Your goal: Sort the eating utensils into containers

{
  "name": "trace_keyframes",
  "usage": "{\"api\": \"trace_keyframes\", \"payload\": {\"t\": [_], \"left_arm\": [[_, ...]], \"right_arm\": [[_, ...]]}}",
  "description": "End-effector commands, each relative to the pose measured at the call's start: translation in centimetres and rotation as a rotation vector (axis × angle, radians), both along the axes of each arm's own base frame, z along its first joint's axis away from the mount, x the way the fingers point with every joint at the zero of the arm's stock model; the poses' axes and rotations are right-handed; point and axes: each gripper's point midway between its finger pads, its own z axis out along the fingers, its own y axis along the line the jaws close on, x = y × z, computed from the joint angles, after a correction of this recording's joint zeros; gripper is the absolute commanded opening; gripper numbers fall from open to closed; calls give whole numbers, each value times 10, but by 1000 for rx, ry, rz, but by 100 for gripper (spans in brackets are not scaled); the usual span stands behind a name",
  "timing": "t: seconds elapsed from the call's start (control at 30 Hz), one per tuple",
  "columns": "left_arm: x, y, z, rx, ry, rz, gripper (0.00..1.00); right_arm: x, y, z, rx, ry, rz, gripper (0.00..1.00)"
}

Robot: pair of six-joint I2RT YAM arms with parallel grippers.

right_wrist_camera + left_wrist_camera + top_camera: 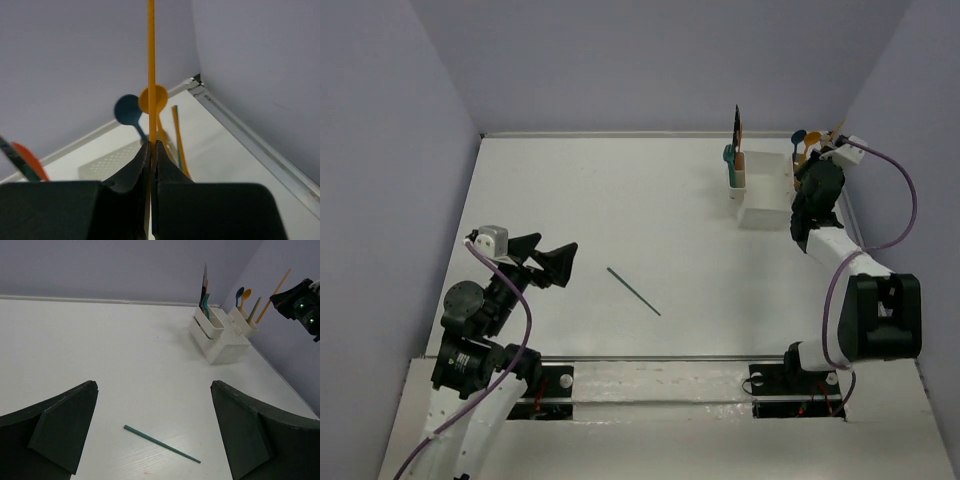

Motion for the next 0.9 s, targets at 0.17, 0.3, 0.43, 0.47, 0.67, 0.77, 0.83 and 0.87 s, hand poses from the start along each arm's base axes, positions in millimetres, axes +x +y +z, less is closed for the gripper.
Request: {"api": "trace_keyframes", "payload": {"t": [0.17, 0.3, 0.43, 0.47, 0.67, 0.77, 0.83, 0.87], "left_arm": [[0, -5, 8, -5, -29, -24, 99], [2, -6, 7, -2, -24, -26, 99], [2, -6, 7, -2, -24, -26, 99], [2, -6, 7, -1, -24, -25, 99], [2, -7, 7, -2, -24, -30, 99], [1, -7, 8, -3, -27, -32, 99], [1, -6, 9, -3, -32, -30, 99], [1, -6, 9, -4, -31, -32, 99]], "right_arm": [[35, -43, 31, -113, -93, -134, 0], [44, -48, 21, -122, -68, -138, 0], [51, -47, 4, -119, -33, -129, 0], [51, -46, 0, -109, -35, -126, 0], [44, -42, -21, -84, -25, -106, 0], [44, -41, -31, -81, 2, -96, 2], [43, -39, -32, -77, 2, -84, 8], [41, -38, -35, -71, 5, -80, 11]]}}
